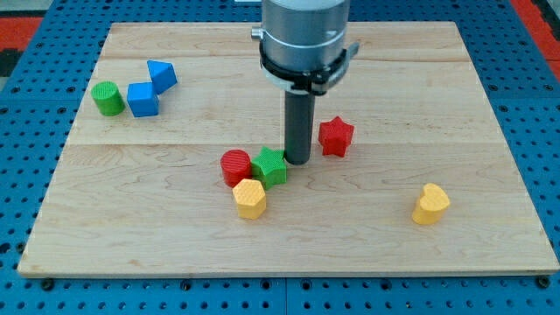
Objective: Nudge yellow hexagon left a bit
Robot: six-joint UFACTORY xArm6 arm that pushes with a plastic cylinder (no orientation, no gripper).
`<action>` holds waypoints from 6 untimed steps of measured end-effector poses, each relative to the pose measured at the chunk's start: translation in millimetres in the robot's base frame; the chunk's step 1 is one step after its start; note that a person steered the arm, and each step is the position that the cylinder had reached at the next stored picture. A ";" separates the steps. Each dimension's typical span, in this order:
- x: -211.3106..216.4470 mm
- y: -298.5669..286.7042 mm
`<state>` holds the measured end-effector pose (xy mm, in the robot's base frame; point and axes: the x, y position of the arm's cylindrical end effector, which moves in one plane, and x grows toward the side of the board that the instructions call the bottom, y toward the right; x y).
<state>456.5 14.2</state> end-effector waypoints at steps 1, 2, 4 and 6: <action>-24.9 23.6; -19.4 80.2; 10.4 91.3; 81.0 -0.8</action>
